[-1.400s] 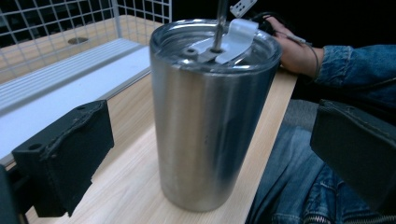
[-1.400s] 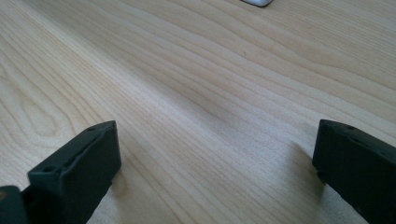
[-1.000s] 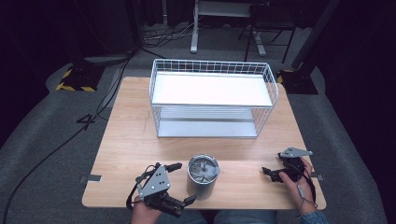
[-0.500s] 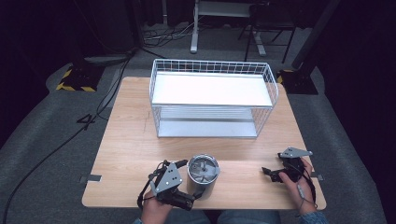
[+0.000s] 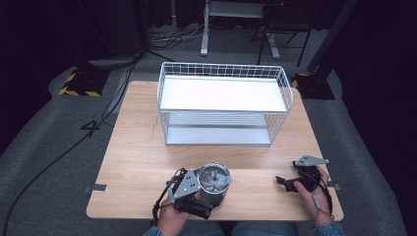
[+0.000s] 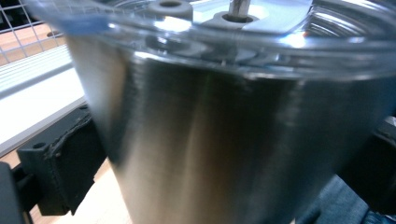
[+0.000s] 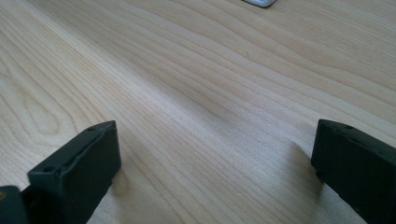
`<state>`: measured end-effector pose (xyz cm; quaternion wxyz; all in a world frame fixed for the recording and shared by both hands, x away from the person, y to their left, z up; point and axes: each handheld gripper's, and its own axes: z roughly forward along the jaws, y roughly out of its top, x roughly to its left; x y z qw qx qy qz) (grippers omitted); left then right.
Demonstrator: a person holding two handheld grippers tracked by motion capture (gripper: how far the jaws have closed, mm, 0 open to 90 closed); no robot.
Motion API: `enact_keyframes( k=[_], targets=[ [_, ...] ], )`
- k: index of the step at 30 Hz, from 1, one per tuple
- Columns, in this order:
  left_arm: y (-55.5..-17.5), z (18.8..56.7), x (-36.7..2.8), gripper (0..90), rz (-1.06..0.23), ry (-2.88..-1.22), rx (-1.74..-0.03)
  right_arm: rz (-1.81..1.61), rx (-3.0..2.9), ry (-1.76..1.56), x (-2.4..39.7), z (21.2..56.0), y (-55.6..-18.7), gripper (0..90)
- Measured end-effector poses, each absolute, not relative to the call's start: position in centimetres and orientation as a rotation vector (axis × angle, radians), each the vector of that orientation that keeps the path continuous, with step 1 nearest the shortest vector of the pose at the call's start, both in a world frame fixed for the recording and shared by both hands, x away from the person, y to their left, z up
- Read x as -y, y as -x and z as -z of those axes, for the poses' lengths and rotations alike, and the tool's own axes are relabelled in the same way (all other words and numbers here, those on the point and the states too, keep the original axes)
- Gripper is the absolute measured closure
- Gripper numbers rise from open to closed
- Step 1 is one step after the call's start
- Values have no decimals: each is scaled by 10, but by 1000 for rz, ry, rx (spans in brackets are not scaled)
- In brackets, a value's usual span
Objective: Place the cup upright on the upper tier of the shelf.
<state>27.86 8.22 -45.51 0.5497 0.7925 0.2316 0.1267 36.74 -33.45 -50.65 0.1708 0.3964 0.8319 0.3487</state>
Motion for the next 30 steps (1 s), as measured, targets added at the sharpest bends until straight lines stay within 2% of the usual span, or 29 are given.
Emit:
enact_keyframes(
  k=[8,20,30],
  targets=[
    [-278,466,-76,10,-365,-1818,-520,-990,-2362,-1124,335,506,-367,18],
    [-279,477,-77,31,-347,-1740,-506,-989,-2361,-1124,334,506,-367,20],
    [-281,477,-79,36,-336,-1747,-478,-990,-2362,-1123,334,506,-367,21]
  ],
)
